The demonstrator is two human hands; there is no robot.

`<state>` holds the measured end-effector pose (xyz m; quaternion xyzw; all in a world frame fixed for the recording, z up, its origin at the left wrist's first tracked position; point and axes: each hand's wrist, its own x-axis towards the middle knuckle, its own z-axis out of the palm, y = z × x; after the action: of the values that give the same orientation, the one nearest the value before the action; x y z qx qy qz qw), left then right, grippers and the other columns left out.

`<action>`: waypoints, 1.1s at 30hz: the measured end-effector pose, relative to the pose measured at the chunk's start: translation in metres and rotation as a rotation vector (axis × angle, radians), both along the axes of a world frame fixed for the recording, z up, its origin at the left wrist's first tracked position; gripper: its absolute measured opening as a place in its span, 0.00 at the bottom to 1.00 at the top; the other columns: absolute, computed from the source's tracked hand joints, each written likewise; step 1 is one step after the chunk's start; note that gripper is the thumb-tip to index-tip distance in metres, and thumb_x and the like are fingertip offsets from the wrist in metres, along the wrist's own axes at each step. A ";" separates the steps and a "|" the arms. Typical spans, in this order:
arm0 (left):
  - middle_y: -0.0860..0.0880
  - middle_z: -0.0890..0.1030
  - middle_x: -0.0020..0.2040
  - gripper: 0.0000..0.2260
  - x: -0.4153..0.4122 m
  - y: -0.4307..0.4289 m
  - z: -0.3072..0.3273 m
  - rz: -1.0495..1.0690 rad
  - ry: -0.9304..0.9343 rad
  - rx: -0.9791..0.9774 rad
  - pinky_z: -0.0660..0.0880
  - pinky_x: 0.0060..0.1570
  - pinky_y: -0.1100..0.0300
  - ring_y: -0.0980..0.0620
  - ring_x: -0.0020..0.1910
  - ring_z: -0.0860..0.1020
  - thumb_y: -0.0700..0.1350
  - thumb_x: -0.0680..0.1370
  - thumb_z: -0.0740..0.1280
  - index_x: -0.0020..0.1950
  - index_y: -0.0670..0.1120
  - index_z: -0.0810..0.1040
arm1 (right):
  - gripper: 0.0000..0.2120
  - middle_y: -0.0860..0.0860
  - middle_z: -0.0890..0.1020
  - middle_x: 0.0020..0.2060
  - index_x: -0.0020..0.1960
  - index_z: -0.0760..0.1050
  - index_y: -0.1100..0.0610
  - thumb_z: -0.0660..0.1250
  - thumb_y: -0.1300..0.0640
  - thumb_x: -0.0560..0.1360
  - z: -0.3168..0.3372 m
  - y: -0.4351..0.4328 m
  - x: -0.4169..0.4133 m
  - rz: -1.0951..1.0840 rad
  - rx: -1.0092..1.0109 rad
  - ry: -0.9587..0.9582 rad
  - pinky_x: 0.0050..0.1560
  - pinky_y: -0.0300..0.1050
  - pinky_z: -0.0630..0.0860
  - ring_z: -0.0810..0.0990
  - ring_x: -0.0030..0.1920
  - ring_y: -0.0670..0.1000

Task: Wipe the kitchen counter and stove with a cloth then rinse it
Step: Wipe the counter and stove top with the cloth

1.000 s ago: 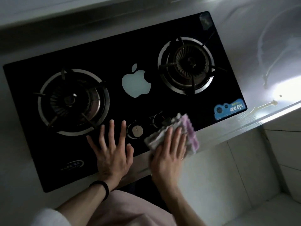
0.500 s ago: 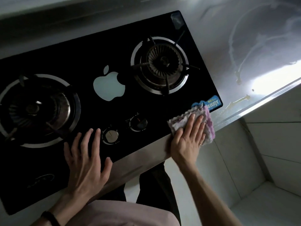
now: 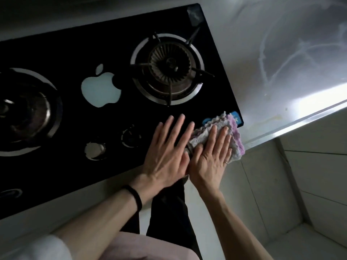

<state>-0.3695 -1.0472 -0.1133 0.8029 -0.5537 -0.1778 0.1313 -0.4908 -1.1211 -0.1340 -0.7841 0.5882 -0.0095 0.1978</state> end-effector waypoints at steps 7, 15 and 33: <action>0.46 0.50 0.87 0.31 -0.002 -0.012 -0.031 0.086 -0.145 0.050 0.52 0.83 0.40 0.41 0.85 0.51 0.55 0.83 0.54 0.86 0.57 0.51 | 0.32 0.52 0.41 0.85 0.85 0.41 0.48 0.47 0.46 0.84 -0.003 -0.073 -0.034 0.065 -0.003 -0.004 0.82 0.54 0.34 0.38 0.84 0.53; 0.46 0.52 0.87 0.32 -0.006 -0.014 -0.031 0.125 -0.240 0.072 0.55 0.82 0.40 0.41 0.85 0.54 0.54 0.81 0.56 0.86 0.57 0.54 | 0.31 0.49 0.39 0.84 0.85 0.39 0.43 0.41 0.44 0.83 0.001 -0.150 -0.056 0.075 0.051 0.016 0.82 0.59 0.36 0.36 0.84 0.52; 0.48 0.49 0.87 0.36 -0.010 -0.016 -0.031 0.157 -0.258 0.121 0.60 0.80 0.38 0.44 0.86 0.51 0.54 0.79 0.60 0.86 0.59 0.52 | 0.29 0.50 0.41 0.84 0.84 0.43 0.39 0.44 0.42 0.84 0.018 -0.172 -0.043 0.589 0.147 -0.036 0.82 0.60 0.37 0.36 0.84 0.56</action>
<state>-0.3795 -1.0631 -0.1446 0.8663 -0.4898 -0.0952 0.0240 -0.5340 -1.2935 -0.1164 -0.9042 0.3309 0.0769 0.2589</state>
